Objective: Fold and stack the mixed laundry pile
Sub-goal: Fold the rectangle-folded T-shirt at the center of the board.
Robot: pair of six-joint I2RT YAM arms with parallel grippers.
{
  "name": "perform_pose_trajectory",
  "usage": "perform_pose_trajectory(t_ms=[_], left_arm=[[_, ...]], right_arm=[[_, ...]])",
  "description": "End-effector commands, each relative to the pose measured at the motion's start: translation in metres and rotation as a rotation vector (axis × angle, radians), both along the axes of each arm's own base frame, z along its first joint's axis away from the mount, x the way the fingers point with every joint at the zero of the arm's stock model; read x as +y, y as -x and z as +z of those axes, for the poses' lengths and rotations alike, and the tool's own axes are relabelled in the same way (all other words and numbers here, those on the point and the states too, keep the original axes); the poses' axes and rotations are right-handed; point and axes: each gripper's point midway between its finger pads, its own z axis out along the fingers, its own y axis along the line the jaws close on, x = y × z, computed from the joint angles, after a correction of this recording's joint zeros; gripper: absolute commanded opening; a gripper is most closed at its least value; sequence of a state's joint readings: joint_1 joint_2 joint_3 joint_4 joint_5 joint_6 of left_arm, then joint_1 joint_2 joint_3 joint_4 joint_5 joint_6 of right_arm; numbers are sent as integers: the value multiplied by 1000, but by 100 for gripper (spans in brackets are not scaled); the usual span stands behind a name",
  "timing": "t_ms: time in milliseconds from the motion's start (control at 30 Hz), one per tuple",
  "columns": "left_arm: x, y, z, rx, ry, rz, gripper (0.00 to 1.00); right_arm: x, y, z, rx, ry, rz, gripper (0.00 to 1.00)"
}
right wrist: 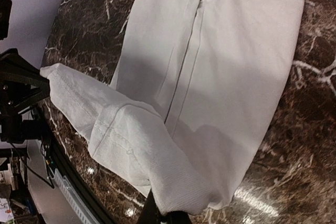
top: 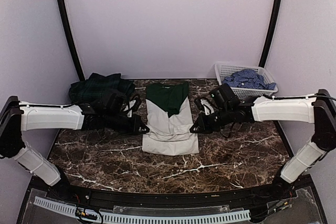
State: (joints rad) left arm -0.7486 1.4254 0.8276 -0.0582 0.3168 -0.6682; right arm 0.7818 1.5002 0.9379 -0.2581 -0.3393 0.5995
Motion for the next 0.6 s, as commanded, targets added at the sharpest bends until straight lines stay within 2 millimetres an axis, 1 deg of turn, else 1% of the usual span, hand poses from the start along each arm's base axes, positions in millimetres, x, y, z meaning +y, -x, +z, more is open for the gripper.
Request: perform_pose_trajectory(t_ms=[0, 33, 67, 100, 133, 167, 200, 300, 333, 367, 400, 433, 467, 567], left_arm=[[-5, -48, 16, -111, 3, -15, 0], [-5, -55, 16, -124, -4, -16, 0], [-6, -71, 15, -127, -8, -1, 0], [-9, -82, 22, -148, 5, -1, 0], [-5, -95, 12, -135, -3, 17, 0], [-3, -109, 19, -147, 11, 34, 0], [-3, -116, 10, -130, 3, 39, 0], [4, -143, -3, -115, 0, 75, 0], [5, -149, -5, -113, 9, 89, 0], [7, -158, -8, -116, 27, 99, 0], [8, -162, -10, -112, 32, 106, 0], [7, -169, -14, -111, 33, 109, 0], [6, -172, -16, -115, 27, 107, 0], [3, -188, -31, -102, 12, 111, 0]], right_arm=[[1, -52, 4, -102, 0, 30, 0], [1, -64, 6, -114, -1, 25, 0], [2, -74, 4, -119, -1, 24, 0], [5, -87, 8, -135, -9, 20, 0], [5, -98, 8, -139, -12, 13, 0], [5, -108, 6, -139, -13, 11, 0], [5, -117, 6, -144, -16, 6, 0], [6, -141, -3, -150, -12, 6, 0], [7, -147, -13, -136, -6, 9, 0], [7, -154, -13, -140, -10, 3, 0], [8, -159, -23, -124, -6, 4, 0], [8, -164, -29, -116, -6, 2, 0], [7, -169, -34, -111, -5, -3, 0], [6, -179, -46, -98, 0, -15, 0]])
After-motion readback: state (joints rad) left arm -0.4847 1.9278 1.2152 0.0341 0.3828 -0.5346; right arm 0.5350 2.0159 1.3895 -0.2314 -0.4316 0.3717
